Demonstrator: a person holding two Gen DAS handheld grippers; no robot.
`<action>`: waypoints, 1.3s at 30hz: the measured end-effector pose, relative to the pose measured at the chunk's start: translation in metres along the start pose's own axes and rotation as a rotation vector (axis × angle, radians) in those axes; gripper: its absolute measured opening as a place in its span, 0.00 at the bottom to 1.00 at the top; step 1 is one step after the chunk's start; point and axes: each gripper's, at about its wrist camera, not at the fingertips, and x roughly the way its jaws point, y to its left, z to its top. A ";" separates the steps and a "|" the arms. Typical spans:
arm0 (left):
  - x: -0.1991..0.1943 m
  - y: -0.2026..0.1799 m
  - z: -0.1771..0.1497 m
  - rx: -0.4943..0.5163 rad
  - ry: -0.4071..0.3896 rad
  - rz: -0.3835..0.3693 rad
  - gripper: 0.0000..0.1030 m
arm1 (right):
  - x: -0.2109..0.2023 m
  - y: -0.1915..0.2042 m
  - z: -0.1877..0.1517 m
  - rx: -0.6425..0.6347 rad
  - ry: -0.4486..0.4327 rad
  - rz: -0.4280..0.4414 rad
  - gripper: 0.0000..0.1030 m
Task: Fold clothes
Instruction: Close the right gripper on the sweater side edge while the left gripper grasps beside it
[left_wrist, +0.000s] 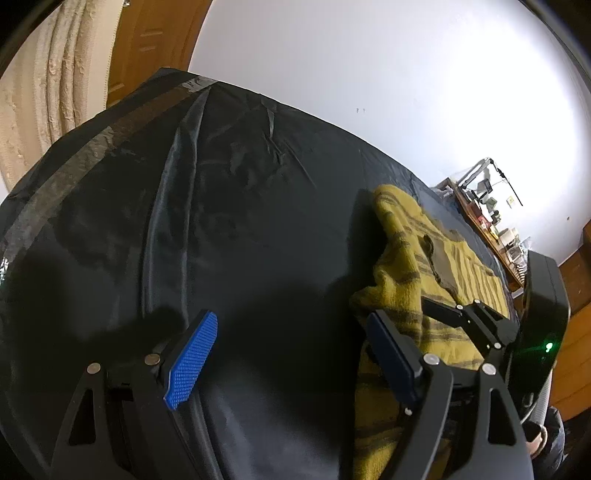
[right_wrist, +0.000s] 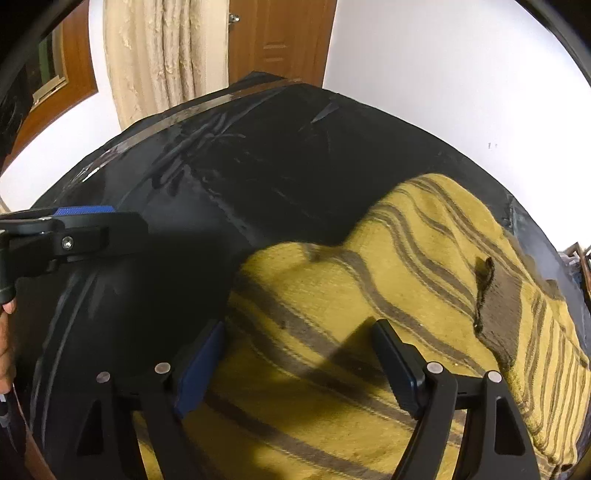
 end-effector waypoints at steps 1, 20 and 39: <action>0.001 -0.001 -0.001 0.003 0.004 0.002 0.84 | -0.002 -0.002 -0.001 0.001 -0.005 0.005 0.66; 0.022 -0.021 -0.014 0.037 0.075 0.009 0.84 | -0.059 -0.065 -0.044 0.075 -0.157 -0.218 0.20; 0.035 -0.067 -0.026 0.106 0.162 -0.029 0.84 | -0.087 -0.082 -0.071 0.188 -0.222 -0.051 0.24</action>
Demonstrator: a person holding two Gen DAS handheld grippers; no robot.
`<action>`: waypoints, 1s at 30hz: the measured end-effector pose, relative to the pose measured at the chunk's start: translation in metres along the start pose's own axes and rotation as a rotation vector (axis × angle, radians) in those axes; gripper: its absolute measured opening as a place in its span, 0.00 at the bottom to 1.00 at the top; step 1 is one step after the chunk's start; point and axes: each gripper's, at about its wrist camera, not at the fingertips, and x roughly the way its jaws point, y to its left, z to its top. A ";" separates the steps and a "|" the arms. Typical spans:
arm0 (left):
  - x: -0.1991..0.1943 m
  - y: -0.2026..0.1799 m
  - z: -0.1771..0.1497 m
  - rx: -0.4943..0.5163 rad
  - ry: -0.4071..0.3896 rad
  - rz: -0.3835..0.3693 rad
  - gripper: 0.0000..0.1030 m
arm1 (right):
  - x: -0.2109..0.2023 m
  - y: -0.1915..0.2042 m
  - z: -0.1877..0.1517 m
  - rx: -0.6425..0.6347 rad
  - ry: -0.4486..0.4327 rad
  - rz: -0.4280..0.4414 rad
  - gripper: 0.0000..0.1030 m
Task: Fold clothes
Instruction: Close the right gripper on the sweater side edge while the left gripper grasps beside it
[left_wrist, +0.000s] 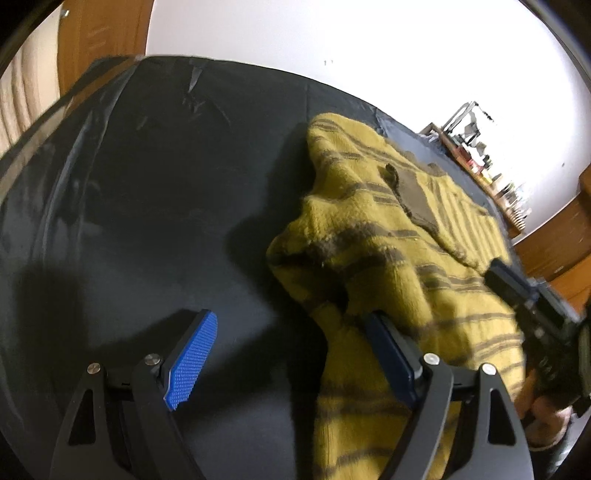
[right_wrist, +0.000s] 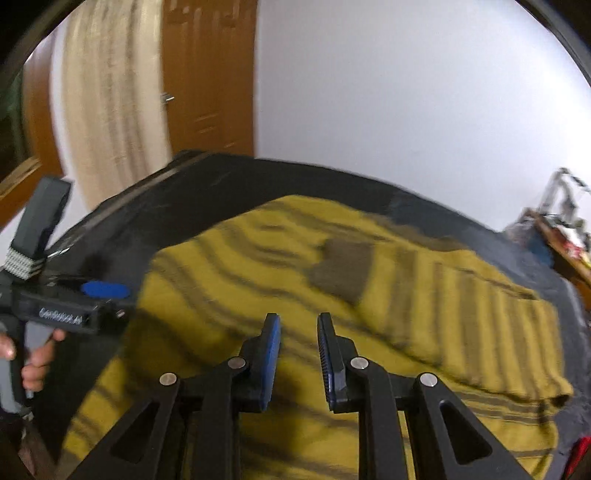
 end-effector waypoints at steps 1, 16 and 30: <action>-0.003 0.004 -0.003 -0.012 0.005 -0.020 0.84 | 0.003 0.006 0.001 -0.006 0.009 0.021 0.28; -0.031 0.034 -0.035 -0.057 -0.025 -0.064 0.84 | 0.064 0.086 0.030 -0.155 0.144 0.112 0.67; -0.021 0.036 -0.018 -0.082 -0.024 -0.058 0.84 | 0.033 0.042 0.018 -0.136 0.005 -0.072 0.14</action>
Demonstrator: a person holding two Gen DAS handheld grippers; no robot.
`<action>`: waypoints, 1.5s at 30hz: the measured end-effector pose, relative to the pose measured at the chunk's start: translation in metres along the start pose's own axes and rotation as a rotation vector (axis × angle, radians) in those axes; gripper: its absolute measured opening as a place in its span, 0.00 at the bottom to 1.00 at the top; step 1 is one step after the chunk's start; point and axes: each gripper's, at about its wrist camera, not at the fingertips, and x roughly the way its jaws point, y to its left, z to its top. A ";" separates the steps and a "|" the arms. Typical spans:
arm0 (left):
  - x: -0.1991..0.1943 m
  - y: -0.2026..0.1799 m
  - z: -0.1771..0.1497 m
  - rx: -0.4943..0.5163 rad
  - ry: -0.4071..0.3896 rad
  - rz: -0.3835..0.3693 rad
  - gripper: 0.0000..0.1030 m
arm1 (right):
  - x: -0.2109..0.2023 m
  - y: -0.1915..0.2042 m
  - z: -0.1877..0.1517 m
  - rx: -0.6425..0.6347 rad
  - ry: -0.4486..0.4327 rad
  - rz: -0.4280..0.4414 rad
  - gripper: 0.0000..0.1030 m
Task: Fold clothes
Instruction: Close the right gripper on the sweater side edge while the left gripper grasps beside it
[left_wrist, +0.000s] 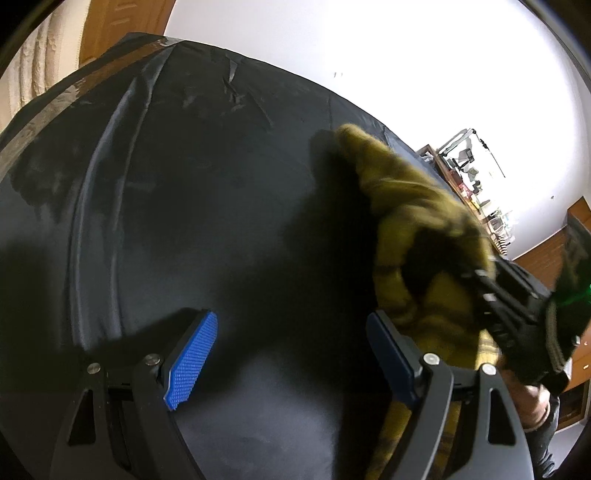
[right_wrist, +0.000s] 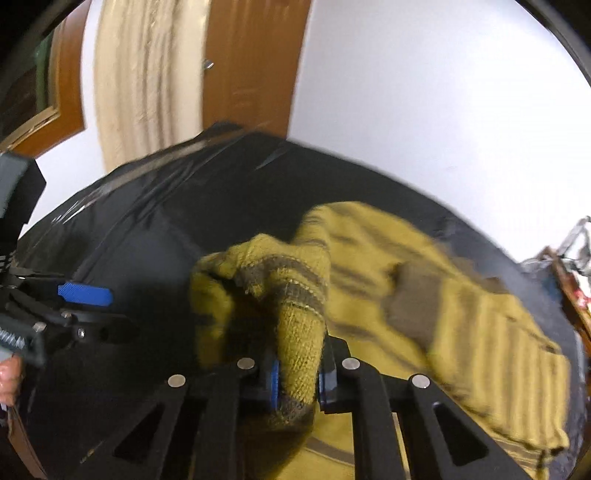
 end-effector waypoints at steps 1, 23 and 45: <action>0.003 -0.004 0.001 0.007 0.004 0.002 0.84 | -0.005 -0.008 -0.002 0.013 -0.009 -0.016 0.14; 0.051 -0.091 0.008 0.127 0.117 -0.156 0.82 | -0.029 -0.075 -0.043 0.208 -0.067 -0.003 0.14; 0.075 -0.091 0.019 0.134 0.099 -0.013 0.17 | -0.027 -0.075 -0.051 0.207 -0.089 0.013 0.14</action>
